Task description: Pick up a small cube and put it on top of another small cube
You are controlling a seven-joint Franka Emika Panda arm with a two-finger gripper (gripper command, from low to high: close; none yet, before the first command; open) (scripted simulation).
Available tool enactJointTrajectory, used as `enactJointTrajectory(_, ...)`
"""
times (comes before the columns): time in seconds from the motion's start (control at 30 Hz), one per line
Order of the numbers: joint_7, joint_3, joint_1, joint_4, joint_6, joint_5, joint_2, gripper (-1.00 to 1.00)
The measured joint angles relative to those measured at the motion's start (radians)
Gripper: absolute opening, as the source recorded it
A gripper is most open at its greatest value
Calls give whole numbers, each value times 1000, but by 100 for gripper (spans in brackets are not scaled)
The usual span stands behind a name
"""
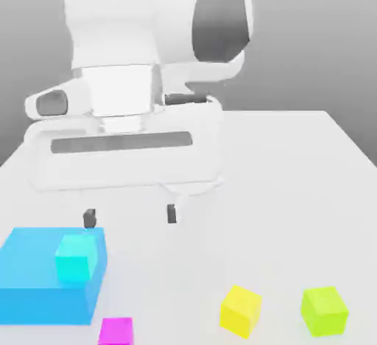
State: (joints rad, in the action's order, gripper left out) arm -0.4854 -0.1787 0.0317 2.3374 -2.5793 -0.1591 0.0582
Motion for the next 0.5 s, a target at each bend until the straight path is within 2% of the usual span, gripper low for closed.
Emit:
enactJointTrajectory(0.23,53,-14,-31,13,-88,10,246,0)
enactJointTrajectory(0.37,87,21,-63,-12,-187,-26,391,0)
enactJointTrajectory(0.4,96,34,-75,-20,-214,-37,427,-100)
enactJointTrajectory(0.5,96,35,-75,-20,-214,-37,427,-100)
